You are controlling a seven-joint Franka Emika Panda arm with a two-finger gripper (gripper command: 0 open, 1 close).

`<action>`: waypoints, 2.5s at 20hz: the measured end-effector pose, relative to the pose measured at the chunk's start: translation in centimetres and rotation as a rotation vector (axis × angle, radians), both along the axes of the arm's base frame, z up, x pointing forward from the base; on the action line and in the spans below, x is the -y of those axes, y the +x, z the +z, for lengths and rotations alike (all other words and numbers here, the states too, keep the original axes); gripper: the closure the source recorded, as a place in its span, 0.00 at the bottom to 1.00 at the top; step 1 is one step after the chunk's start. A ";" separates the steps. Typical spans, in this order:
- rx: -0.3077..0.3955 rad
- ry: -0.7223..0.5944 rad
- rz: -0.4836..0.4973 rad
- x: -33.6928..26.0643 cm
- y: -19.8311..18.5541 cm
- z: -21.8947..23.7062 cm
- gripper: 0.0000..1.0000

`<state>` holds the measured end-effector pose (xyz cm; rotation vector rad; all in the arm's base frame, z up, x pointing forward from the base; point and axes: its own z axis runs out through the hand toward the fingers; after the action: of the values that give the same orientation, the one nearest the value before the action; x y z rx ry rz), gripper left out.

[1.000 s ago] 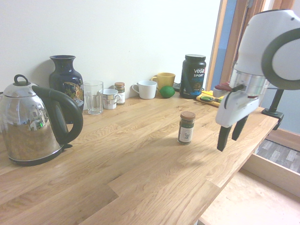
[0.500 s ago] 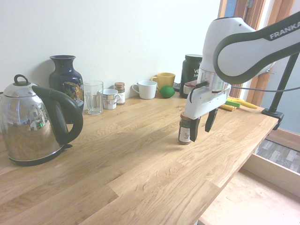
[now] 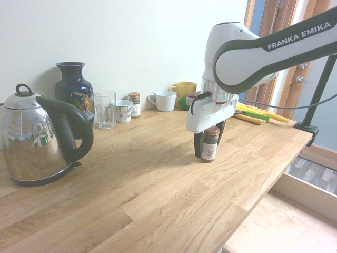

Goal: Put seasoning jar in the drawer

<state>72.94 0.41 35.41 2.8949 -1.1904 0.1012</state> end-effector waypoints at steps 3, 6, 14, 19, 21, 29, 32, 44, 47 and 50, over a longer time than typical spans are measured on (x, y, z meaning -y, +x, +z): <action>0.000 -0.001 0.001 -0.1 0.0 0.0 1.00; -0.005 -0.002 -0.008 0.1 0.0 -0.1 1.00; -0.025 -0.001 -0.018 -1.0 -0.4 -0.7 1.00; -0.038 -0.004 -0.024 -0.6 -0.7 -1.3 1.00; -0.038 -0.004 -0.025 -0.6 -0.7 -1.3 1.00; -0.017 0.000 -0.026 -0.6 -0.7 0.0 1.00; 0.006 0.007 -0.030 -0.5 -1.3 2.2 1.00; 0.019 0.026 -0.050 0.5 -11.9 5.8 1.00; 0.015 0.030 -0.068 1.1 -15.6 5.2 1.00; 0.015 0.030 -0.079 1.4 -19.7 4.1 1.00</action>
<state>53.23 -0.95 39.49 2.8729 -1.3178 0.1057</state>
